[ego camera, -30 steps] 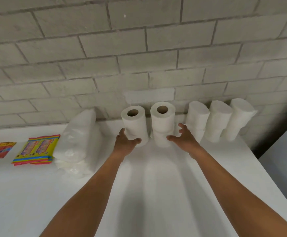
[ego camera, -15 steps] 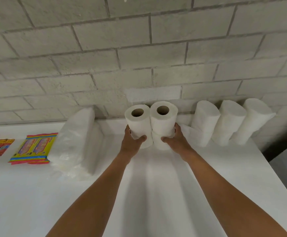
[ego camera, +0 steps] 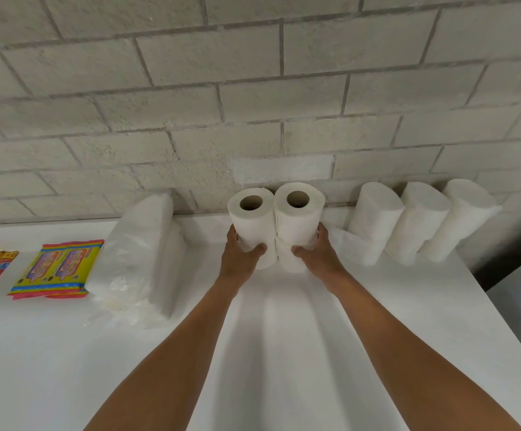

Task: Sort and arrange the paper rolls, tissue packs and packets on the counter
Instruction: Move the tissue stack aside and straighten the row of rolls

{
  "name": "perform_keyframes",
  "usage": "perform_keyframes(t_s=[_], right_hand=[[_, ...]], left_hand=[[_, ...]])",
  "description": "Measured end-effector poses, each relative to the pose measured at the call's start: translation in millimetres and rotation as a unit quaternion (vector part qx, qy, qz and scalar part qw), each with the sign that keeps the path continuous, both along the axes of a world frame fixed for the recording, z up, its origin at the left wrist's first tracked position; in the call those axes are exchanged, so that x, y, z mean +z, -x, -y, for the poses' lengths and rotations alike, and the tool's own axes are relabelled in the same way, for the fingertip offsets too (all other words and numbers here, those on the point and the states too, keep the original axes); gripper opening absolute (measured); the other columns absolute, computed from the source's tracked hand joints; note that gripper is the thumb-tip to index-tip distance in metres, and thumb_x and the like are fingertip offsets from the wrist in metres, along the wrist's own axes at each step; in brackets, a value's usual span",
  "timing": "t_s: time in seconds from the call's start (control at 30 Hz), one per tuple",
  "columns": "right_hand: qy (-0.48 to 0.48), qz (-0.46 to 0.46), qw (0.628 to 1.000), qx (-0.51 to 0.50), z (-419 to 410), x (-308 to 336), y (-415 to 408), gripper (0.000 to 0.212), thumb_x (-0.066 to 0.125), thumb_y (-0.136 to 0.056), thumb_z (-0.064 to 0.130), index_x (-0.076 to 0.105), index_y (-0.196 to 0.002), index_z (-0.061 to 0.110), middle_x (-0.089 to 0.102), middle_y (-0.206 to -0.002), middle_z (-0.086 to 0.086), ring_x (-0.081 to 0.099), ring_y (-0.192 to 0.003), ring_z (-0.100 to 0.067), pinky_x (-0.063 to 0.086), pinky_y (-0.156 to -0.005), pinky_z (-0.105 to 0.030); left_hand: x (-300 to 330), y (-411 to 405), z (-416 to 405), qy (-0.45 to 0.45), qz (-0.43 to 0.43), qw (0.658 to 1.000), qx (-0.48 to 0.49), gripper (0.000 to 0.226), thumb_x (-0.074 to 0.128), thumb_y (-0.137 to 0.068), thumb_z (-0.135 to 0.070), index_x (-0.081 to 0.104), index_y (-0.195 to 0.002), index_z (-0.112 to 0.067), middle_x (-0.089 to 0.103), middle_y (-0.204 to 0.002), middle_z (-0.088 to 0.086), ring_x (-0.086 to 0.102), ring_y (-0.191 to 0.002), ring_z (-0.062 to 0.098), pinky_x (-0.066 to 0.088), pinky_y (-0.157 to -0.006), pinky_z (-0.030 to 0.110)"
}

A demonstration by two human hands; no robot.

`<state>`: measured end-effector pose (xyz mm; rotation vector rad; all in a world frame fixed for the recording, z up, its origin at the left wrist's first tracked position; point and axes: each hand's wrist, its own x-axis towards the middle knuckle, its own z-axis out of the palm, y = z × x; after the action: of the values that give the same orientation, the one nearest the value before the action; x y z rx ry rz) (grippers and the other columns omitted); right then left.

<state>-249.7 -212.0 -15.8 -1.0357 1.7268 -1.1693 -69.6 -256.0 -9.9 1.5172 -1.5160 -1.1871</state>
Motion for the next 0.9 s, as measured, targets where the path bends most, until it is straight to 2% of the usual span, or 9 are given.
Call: perform_keyframes(t_s=[0.13, 0.27, 0.43, 0.63, 0.83, 0.9], right_hand=[[0.001, 0.004, 1.000, -0.011, -4, -7, 3, 0.090, 0.074, -0.080, 0.020, 0.020, -0.150, 0.028, 0.037, -0.147, 0.001, 0.042, -0.131, -0.023, 0.044, -0.098, -0.038], [0.006, 0.019, 1.000, 0.001, -3, -12, -1, 0.088, 0.076, -0.079, 0.018, 0.023, -0.148, 0.028, 0.040, -0.141, 0.004, 0.042, -0.120, -0.015, 0.041, -0.090, -0.032], [0.010, 0.045, 0.999, 0.016, 3, -13, 5, 0.088, 0.081, -0.074, 0.015, 0.028, -0.144, 0.027, 0.043, -0.129, 0.010, 0.044, -0.121, -0.016, 0.042, -0.093, -0.034], [0.004, 0.065, 0.997, 0.038, 14, -15, 14, 0.102, 0.088, -0.067, 0.018, 0.025, -0.146, 0.023, 0.043, -0.139, 0.005, 0.044, -0.127, -0.018, 0.044, -0.099, -0.036], [0.003, 0.058, 0.997, 0.059, 19, -15, 21, 0.102, 0.089, -0.069, 0.015, 0.022, -0.146, 0.021, 0.041, -0.137, 0.004, 0.042, -0.124, -0.016, 0.042, -0.095, -0.032], [0.002, 0.056, 0.996, 0.067, 21, -16, 20, 0.106, 0.091, -0.065, 0.021, 0.023, -0.145, 0.023, 0.042, -0.138, 0.006, 0.044, -0.126, -0.016, 0.045, -0.098, -0.036]], left_hand=[[-2, -5, 2, -0.009, -0.011, 1.000, -0.019, 0.093, 0.080, -0.079, -0.035, 0.022, -0.151, -0.034, 0.045, -0.145, -0.005, 0.046, -0.129, 0.021, 0.042, -0.106, 0.043], [-4, -5, 2, -0.013, -0.007, 1.000, -0.028, 0.094, 0.081, -0.077, -0.035, 0.021, -0.150, -0.033, 0.045, -0.144, -0.005, 0.046, -0.129, 0.022, 0.042, -0.108, 0.047], [-2, -5, 3, -0.010, -0.012, 0.999, -0.037, 0.094, 0.081, -0.078, -0.032, 0.021, -0.150, -0.033, 0.044, -0.141, -0.007, 0.044, -0.124, 0.017, 0.041, -0.103, 0.039], [-3, -5, 9, -0.011, -0.007, 0.999, -0.039, 0.096, 0.084, -0.072, -0.035, 0.024, -0.148, -0.035, 0.047, -0.138, -0.008, 0.046, -0.127, 0.019, 0.044, -0.105, 0.045], [-3, -4, 10, -0.007, -0.012, 0.999, -0.049, 0.096, 0.085, -0.071, -0.034, 0.025, -0.146, -0.034, 0.047, -0.138, -0.009, 0.046, -0.127, 0.018, 0.044, -0.106, 0.045], [-2, -2, 9, -0.003, -0.017, 0.999, -0.051, 0.093, 0.085, -0.072, -0.029, 0.027, -0.145, -0.033, 0.047, -0.136, -0.010, 0.045, -0.126, 0.016, 0.043, -0.105, 0.043]])
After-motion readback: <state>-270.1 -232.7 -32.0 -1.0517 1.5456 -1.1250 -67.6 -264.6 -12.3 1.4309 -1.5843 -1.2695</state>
